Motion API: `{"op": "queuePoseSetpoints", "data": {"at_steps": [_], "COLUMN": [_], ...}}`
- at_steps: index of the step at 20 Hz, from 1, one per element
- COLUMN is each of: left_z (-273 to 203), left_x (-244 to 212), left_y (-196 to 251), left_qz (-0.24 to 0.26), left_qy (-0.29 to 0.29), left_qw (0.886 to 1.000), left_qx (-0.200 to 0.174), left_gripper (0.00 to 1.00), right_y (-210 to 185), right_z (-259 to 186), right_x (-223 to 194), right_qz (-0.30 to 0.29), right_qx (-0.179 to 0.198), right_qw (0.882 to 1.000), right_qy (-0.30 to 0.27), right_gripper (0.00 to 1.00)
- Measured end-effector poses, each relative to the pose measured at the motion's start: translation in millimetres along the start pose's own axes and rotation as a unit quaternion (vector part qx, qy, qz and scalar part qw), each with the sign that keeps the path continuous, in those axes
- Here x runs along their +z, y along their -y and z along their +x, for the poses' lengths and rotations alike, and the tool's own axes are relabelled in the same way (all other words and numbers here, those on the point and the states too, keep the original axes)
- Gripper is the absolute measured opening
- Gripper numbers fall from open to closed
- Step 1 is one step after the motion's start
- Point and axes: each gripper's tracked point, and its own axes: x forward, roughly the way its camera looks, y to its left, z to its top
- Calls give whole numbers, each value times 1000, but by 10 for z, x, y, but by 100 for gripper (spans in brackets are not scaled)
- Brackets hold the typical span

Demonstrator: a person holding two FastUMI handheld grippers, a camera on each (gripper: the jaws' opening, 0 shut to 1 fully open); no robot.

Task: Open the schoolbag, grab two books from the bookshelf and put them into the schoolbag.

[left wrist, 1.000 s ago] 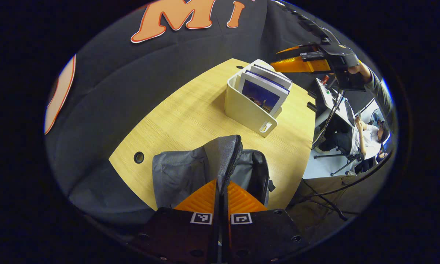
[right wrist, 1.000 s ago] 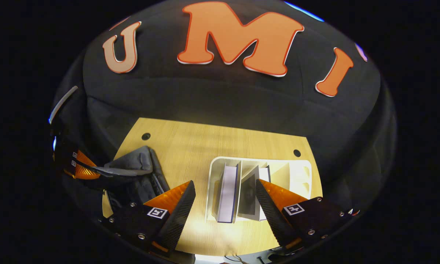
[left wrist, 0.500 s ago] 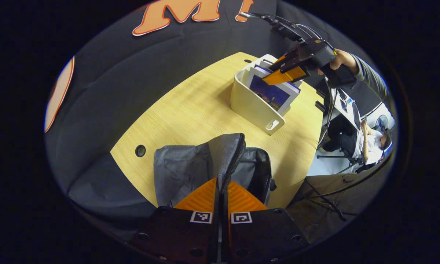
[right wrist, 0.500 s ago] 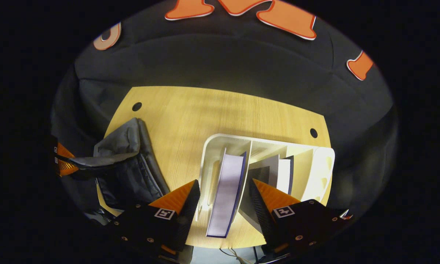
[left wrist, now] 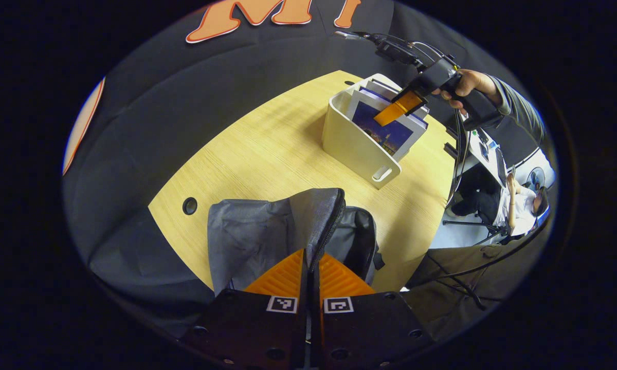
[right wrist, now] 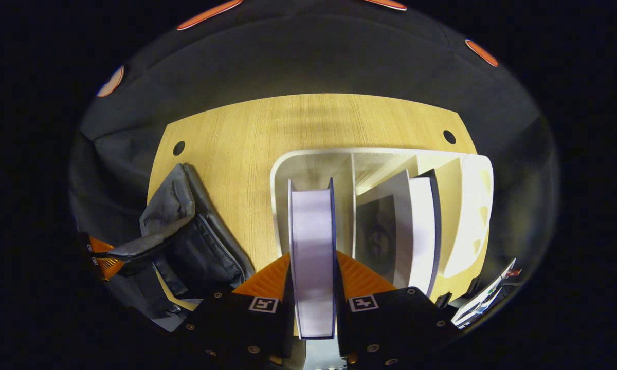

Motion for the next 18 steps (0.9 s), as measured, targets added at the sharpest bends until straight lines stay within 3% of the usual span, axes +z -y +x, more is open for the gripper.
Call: {"op": "queuePoseSetpoints", "data": {"at_steps": [8,18], "left_z": [28,42], "left_x": [-64,-174], "left_y": [23,104], "left_qz": [13,49], "left_qy": [10,22], "left_qw": [1000,999], "left_qx": [-5,-9], "left_gripper": [5,5], "right_y": [100,126], "right_z": [-518,-1054], "right_x": [-451,-1481], "right_qz": [25,132], "right_qx": [-12,-16], "right_qw": [999,988], "right_qy": [32,79], "right_gripper": [33,33]}}
